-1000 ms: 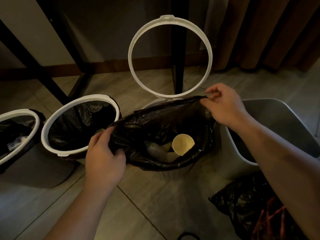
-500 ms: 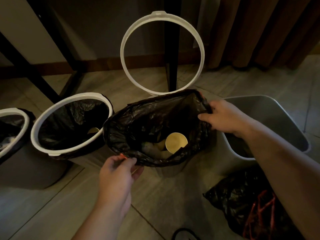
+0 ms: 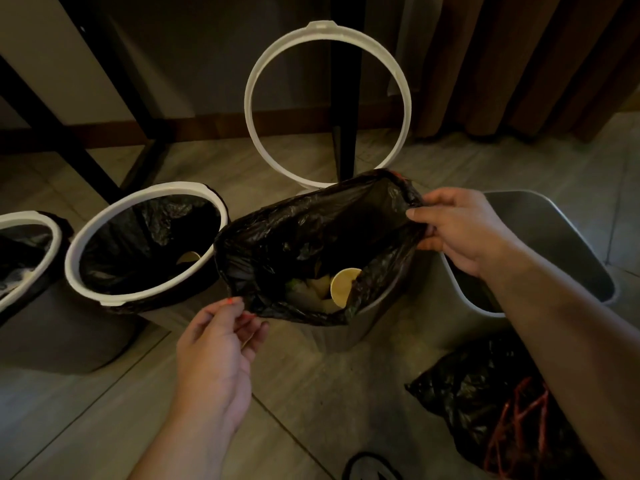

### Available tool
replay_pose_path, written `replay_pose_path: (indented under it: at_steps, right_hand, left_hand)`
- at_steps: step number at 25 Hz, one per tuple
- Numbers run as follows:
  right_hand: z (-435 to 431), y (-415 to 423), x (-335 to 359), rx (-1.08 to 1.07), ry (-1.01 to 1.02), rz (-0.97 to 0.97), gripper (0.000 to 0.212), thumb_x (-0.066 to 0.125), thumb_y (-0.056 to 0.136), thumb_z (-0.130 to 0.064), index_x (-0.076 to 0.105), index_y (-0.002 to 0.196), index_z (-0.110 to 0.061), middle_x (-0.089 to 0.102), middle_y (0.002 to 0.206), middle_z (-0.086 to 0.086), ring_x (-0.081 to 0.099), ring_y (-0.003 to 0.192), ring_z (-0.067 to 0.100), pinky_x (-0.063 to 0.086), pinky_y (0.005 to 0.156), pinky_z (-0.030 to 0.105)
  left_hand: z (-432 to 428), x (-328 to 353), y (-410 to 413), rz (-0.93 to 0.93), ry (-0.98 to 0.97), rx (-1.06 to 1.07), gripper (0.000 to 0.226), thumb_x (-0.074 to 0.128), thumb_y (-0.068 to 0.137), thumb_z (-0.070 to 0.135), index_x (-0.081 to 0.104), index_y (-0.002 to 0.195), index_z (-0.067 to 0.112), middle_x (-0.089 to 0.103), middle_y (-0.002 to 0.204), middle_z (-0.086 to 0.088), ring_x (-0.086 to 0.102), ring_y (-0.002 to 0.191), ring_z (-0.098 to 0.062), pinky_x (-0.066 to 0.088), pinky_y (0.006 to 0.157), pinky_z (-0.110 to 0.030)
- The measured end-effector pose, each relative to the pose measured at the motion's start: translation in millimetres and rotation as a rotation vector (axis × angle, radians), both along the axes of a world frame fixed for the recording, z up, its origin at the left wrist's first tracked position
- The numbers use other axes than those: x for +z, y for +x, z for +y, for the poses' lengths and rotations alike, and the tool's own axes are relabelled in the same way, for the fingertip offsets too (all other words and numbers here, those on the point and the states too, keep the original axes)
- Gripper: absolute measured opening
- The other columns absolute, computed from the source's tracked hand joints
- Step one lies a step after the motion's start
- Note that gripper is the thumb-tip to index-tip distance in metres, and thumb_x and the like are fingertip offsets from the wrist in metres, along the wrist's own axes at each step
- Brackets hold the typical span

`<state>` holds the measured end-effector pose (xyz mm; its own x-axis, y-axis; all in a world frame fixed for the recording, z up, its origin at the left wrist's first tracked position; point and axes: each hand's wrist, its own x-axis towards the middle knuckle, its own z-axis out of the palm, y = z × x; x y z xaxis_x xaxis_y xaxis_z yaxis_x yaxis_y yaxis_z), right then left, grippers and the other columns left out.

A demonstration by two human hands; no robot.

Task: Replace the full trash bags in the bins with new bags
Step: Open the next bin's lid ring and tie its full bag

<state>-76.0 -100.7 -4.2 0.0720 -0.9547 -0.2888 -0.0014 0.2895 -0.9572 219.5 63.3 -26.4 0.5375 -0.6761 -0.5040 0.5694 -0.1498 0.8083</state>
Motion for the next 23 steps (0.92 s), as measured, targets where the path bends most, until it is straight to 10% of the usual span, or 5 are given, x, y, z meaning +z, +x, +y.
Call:
replay_pose_path:
  at_steps: [5,17,23]
  right_hand:
    - [4.8,-0.1,-2.5,0.175,0.176,-0.102,0.041,0.077,0.083,-0.006,0.068,0.123,-0.011,0.078,0.115,0.013,0.078,0.104,0.029,0.066,0.076,0.04]
    - [0.8,-7.2,8.4,-0.215,0.059,0.092,0.014,0.076,0.093,-0.014,0.078,0.105,-0.021,0.08,0.093,0.007,0.071,0.066,0.009,0.058,0.057,0.025]
    - [-5.7,-6.8,6.1,-0.045,0.111,0.204,0.013,0.071,0.096,-0.032,0.077,0.107,-0.031,0.073,0.102,0.001,0.064,0.093,0.019,0.052,0.074,0.037]
  left_hand:
    - [-2.7,9.4,2.7,0.101,-0.017,-0.016,0.011,0.063,0.098,0.001,0.067,0.089,0.006,0.067,0.065,-0.009,0.072,0.062,-0.017,0.064,0.062,-0.034]
    - [-15.7,36.2,11.9,0.136,-0.026,0.015,0.009,0.061,0.099,0.005,0.065,0.094,0.011,0.065,0.068,-0.001,0.071,0.064,-0.012,0.061,0.074,-0.035]
    - [-17.5,49.9,10.1,0.055,-0.051,-0.033,0.013,0.062,0.098,0.008,0.066,0.087,0.015,0.063,0.066,0.003,0.06,0.056,-0.006,0.059,0.077,-0.033]
